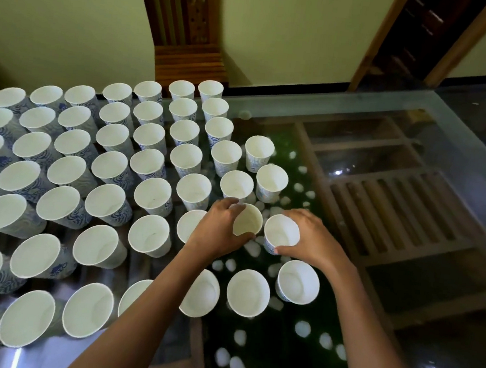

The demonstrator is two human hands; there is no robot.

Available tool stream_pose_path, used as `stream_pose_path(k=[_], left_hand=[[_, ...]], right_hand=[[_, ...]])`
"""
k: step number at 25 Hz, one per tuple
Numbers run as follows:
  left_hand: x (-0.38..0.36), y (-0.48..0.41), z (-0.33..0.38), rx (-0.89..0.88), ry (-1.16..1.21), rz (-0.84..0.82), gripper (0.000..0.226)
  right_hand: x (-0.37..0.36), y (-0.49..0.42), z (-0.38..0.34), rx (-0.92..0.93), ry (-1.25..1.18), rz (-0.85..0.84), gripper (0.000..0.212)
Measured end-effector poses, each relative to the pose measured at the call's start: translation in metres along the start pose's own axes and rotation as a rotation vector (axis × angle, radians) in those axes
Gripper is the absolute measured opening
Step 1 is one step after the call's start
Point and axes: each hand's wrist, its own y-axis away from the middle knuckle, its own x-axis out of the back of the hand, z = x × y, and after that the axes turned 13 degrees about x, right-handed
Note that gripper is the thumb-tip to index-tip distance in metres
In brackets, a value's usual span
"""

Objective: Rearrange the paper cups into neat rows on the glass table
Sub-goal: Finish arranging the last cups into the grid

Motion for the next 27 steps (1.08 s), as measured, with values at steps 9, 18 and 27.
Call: stream_pose_path(k=[9,18,27], left_hand=[[-0.008,-0.005,0.002,-0.005,-0.008,-0.011,0.063],[-0.005,0.007,0.004,-0.036,0.024,0.028,0.062],[-0.019,0.085,0.014,-0.133,-0.02,-0.071,0.067]], right_hand=[[-0.003,-0.025,0.008,-0.037,-0.031,0.069,0.075],[0.003,-0.007,0.004,0.0,-0.043,0.123,0.08],[-0.009,0.085,-0.014,-0.033,-0.026,-0.003,0.077]])
